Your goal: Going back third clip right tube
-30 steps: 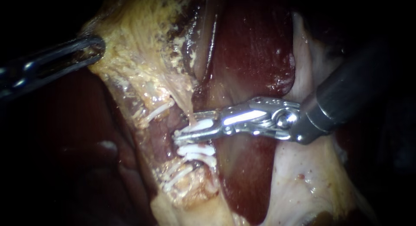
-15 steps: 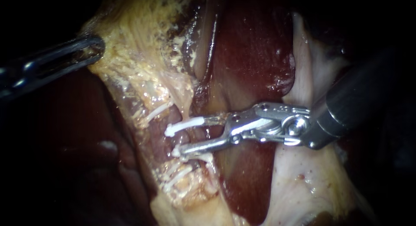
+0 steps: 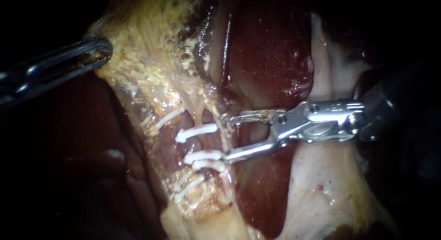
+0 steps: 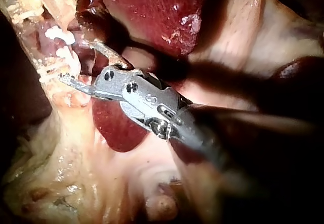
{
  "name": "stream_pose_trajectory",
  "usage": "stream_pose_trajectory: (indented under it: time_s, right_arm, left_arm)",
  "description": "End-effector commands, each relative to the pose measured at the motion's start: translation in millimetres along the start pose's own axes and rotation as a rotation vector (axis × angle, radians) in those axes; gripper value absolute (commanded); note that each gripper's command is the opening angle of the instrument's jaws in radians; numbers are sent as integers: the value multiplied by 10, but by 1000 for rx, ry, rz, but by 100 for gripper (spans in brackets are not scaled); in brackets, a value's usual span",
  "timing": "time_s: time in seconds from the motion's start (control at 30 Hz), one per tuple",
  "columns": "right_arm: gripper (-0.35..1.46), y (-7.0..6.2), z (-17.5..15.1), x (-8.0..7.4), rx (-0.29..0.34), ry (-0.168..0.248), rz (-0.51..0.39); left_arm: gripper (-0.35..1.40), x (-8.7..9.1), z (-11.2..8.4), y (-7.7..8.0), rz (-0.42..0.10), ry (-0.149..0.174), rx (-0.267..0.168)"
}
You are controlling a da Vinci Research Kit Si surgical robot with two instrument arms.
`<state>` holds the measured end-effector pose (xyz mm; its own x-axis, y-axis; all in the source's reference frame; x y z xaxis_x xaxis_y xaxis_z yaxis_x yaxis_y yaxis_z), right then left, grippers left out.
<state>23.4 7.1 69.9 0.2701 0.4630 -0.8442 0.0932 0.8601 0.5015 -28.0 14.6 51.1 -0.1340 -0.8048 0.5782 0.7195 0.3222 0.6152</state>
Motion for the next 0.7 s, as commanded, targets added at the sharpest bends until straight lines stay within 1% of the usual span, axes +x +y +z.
stream_pose_trajectory:
  time_s: [0.03,0.2,0.33,0.4,0.6,0.7]
  right_arm:
    - [60,-1,-7,4,-3,2,-9]
    - [60,-5,-31,16,-4,10,-32]
    - [60,-5,-42,20,-3,15,-40]
    - [60,-5,-45,20,-5,15,-45]
    - [60,-5,-46,20,-4,15,-45]
    - [60,-5,-46,20,-4,15,-46]
  left_arm:
    - [-35,1,0,0,0,-1,0]
    - [-35,3,3,0,1,-2,-1]
    - [-35,10,10,-1,3,-6,6]
    - [-35,15,14,-1,5,-2,5]
    - [-35,37,35,2,17,27,7]
    - [-35,49,49,0,23,45,12]
